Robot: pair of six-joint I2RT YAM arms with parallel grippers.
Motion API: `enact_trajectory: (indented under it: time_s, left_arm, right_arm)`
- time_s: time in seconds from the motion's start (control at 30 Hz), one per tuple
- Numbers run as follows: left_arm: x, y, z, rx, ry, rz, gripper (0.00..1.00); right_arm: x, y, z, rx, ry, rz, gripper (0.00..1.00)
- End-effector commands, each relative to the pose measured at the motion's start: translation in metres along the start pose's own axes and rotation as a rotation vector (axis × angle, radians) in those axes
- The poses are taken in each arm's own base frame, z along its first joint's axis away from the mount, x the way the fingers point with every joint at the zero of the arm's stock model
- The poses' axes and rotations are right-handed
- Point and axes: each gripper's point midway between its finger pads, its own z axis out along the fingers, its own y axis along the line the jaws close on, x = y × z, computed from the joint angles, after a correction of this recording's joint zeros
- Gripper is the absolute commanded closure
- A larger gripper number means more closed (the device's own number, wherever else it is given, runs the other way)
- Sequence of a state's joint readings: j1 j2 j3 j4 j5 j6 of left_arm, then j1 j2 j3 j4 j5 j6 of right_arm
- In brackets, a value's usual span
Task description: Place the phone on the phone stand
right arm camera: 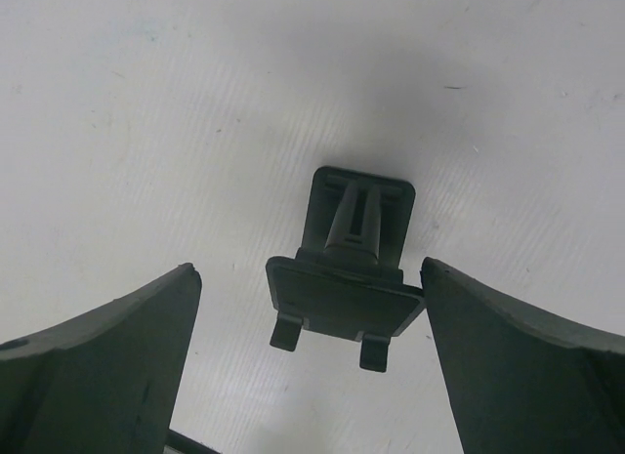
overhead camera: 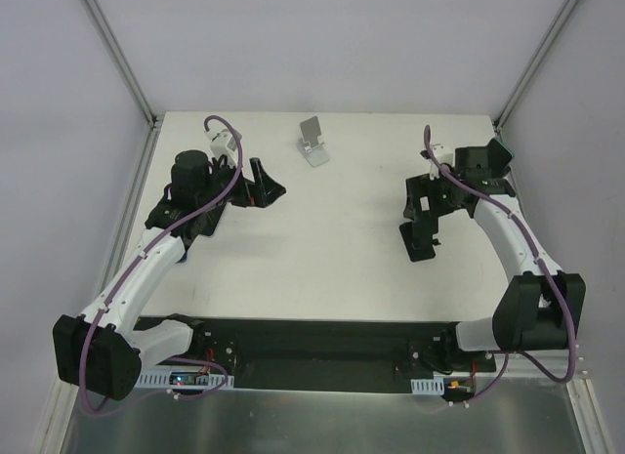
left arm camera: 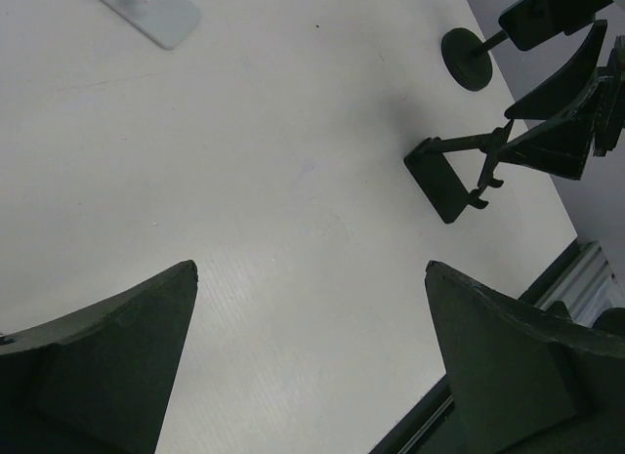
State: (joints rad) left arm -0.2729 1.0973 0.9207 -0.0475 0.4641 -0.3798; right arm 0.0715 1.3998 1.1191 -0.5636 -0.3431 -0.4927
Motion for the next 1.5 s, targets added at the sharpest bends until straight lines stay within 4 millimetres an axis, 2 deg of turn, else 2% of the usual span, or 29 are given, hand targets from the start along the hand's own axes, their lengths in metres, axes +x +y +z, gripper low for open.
enact_trajectory:
  time_s: [0.0,0.17,0.27,0.3,0.43,0.5,0.6,0.63,0.67,0.7,0.73,0.77,0.8,0.83,0.87,0.9,0.93,1.03,1.1,1.13,1.17,1.23,1.27,1.3,1.33,1.37,1.4,1.43,1.47]
  left_arm:
    - [-0.005,-0.009,0.001,0.054,-0.015,-0.001,0.01]
    - [-0.004,-0.008,0.001,0.054,-0.012,-0.004,0.01]
    - [-0.005,-0.008,0.000,0.051,-0.016,0.000,0.01]
    - [-0.004,-0.007,0.001,0.048,-0.013,-0.002,0.01]
    - [-0.004,-0.007,0.001,0.048,-0.011,-0.003,0.01]
    - [-0.004,-0.007,0.001,0.050,-0.013,-0.003,0.01]
    - [-0.004,-0.007,0.001,0.048,-0.012,-0.002,0.01]
    - [-0.003,-0.006,0.001,0.046,-0.013,-0.002,0.01]
    - [-0.005,-0.007,0.001,0.045,-0.017,0.000,0.01]
    - [-0.005,-0.005,0.001,0.041,-0.017,0.004,0.01]
    - [-0.004,-0.005,0.001,0.041,-0.016,0.007,0.01]
    - [-0.006,-0.003,0.001,0.030,-0.022,0.008,0.01]
    - [-0.006,-0.003,0.001,0.027,-0.024,0.013,0.01]
    - [-0.006,-0.002,0.002,0.024,-0.025,0.015,0.01]
    - [-0.006,-0.001,0.002,0.020,-0.026,0.017,0.01]
    - [-0.006,0.000,0.002,0.014,-0.028,0.020,0.01]
    - [-0.006,0.001,0.001,0.013,-0.029,0.021,0.01]
    - [-0.007,0.002,0.002,0.003,-0.030,0.029,0.01]
    - [-0.008,0.003,0.001,-0.002,-0.033,0.033,0.01]
    - [-0.008,0.003,0.001,0.000,-0.032,0.033,0.01]
    - [-0.008,0.003,0.001,0.002,-0.031,0.032,0.01]
    - [-0.009,0.003,0.001,0.005,-0.029,0.024,0.01]
    - [-0.008,0.003,0.002,0.008,-0.025,0.019,0.01]
    - [-0.008,0.003,0.002,0.012,-0.022,0.014,0.01]
    - [-0.008,0.003,0.003,0.014,-0.020,0.010,0.01]
    - [-0.008,0.001,0.004,0.025,-0.013,0.008,0.01]
    - [-0.007,0.002,0.004,0.025,-0.009,0.002,0.01]
    - [-0.006,0.002,0.005,0.026,-0.006,0.000,0.01]
    - [-0.007,0.003,0.004,0.023,-0.008,0.001,0.01]
  right_arm:
    - [0.008,-0.012,-0.011,0.098,-0.023,-0.008,0.04]
    - [0.015,-0.025,-0.007,0.227,0.000,0.020,0.04]
    - [0.022,-0.026,-0.004,0.270,0.016,0.077,0.04]
    - [0.026,-0.038,-0.008,0.363,0.022,0.106,0.04]
    - [0.035,-0.032,0.000,0.427,0.026,0.278,0.04]
    - [0.038,-0.036,0.003,0.519,0.007,0.363,0.14]
    - [0.027,-0.033,0.007,0.630,-0.044,0.404,0.49]
    - [0.020,-0.026,0.016,0.645,-0.072,0.427,0.69]
    - [0.013,-0.025,0.019,0.660,-0.089,0.445,0.77]
    - [-0.015,-0.028,0.013,0.692,-0.156,0.466,0.85]
    - [-0.016,-0.030,0.023,0.734,-0.136,0.490,0.99]
    - [-0.031,-0.041,0.017,0.823,-0.177,0.487,0.99]
    - [-0.065,-0.045,0.006,0.867,-0.256,0.508,0.99]
    - [-0.066,-0.054,0.014,0.939,-0.220,0.505,0.99]
    - [-0.079,-0.061,0.014,0.979,-0.242,0.502,0.99]
    - [-0.090,-0.064,0.019,0.979,-0.243,0.493,0.99]
    - [-0.112,-0.070,0.026,0.972,-0.256,0.500,0.99]
    - [-0.134,-0.081,0.038,0.936,-0.255,0.503,0.99]
    - [-0.135,-0.080,0.043,0.902,-0.242,0.505,0.99]
    - [-0.145,-0.080,0.041,0.875,-0.280,0.502,0.99]
    - [-0.136,-0.074,0.053,0.822,-0.246,0.469,0.99]
    - [-0.139,-0.069,0.051,0.774,-0.262,0.430,0.99]
    - [-0.131,-0.067,0.052,0.763,-0.244,0.435,0.98]
    - [-0.129,-0.064,0.052,0.745,-0.237,0.441,0.93]
    - [-0.129,-0.058,0.047,0.717,-0.238,0.442,0.76]
    - [-0.128,-0.048,0.051,0.653,-0.224,0.436,0.68]
    - [-0.121,-0.041,0.053,0.626,-0.202,0.428,0.63]
    - [-0.126,-0.030,0.049,0.582,-0.215,0.389,0.58]
    - [-0.122,-0.019,0.052,0.528,-0.196,0.370,0.57]
